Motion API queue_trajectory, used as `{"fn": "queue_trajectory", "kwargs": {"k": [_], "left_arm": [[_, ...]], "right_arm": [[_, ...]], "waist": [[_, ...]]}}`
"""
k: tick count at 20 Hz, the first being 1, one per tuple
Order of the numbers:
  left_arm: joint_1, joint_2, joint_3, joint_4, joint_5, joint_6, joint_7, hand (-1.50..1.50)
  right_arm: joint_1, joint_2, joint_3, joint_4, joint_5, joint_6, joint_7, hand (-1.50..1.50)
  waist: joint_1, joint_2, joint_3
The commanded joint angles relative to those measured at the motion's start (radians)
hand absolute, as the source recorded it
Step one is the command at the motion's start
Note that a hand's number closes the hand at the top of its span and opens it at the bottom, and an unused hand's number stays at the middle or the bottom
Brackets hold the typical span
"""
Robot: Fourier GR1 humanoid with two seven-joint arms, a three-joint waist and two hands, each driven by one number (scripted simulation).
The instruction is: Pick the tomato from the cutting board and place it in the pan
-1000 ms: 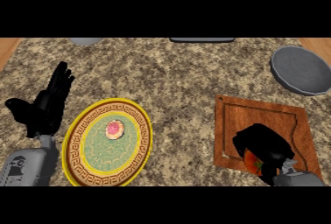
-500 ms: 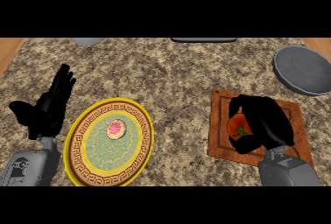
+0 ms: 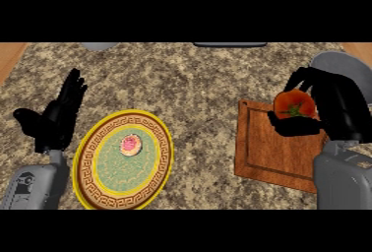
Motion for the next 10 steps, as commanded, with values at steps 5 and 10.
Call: {"fn": "queue_trajectory", "kwargs": {"k": [5,10], "left_arm": [[-0.026,0.007,0.012,-0.017,0.0,0.008,0.034,0.0],[0.007,-0.008,-0.011,-0.049,-0.01,0.003,0.032,0.0]], "right_arm": [[-0.161,-0.115,-0.338,0.229,-0.262,-0.101,-0.075,1.5],[-0.256,-0.334,-0.399,0.596,-0.21,-0.223,-0.231,1.5]], "waist": [[0.003,0.004,0.001],[0.022,0.008,0.001]]}}
